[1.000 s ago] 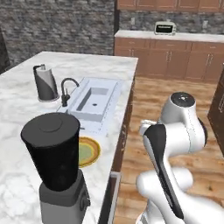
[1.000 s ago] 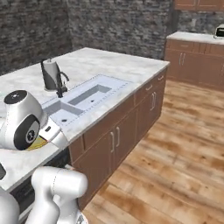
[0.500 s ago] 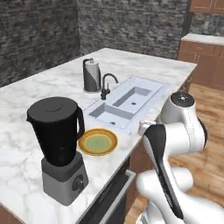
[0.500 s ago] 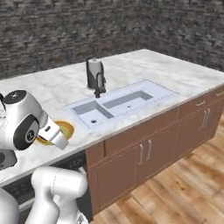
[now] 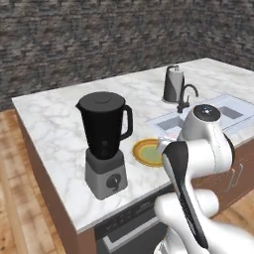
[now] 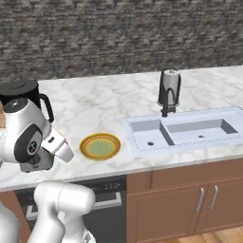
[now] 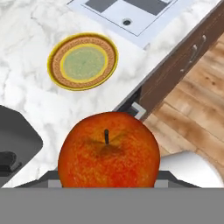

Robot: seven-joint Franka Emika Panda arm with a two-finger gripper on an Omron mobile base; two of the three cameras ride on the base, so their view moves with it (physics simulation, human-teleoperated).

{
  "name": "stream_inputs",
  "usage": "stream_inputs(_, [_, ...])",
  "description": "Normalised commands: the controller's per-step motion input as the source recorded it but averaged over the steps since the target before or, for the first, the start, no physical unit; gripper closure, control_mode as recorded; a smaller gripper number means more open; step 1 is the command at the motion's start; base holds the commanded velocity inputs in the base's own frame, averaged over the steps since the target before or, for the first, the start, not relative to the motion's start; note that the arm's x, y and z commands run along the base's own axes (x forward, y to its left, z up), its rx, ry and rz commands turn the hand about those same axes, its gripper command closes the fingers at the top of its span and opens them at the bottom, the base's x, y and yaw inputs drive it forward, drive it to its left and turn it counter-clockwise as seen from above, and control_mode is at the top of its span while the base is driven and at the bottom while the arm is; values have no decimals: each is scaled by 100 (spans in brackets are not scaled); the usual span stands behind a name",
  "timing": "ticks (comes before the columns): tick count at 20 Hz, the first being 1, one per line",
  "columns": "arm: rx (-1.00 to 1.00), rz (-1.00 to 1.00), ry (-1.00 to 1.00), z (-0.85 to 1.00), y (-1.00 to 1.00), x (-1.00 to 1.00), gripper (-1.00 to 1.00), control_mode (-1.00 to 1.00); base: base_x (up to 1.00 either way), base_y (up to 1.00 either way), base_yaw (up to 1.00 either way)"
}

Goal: Pick the two apples from the fridge and place them on the plate next to the blender to make a fruit smoothie.

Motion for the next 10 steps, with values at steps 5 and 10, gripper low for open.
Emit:
stream_inputs(5, [2, 35, 4, -23, -50, 79, 100, -100, 20, -14, 9])
stream_inputs(10, [1, 33, 12, -51, -21, 100, 100, -100, 0, 0, 0])
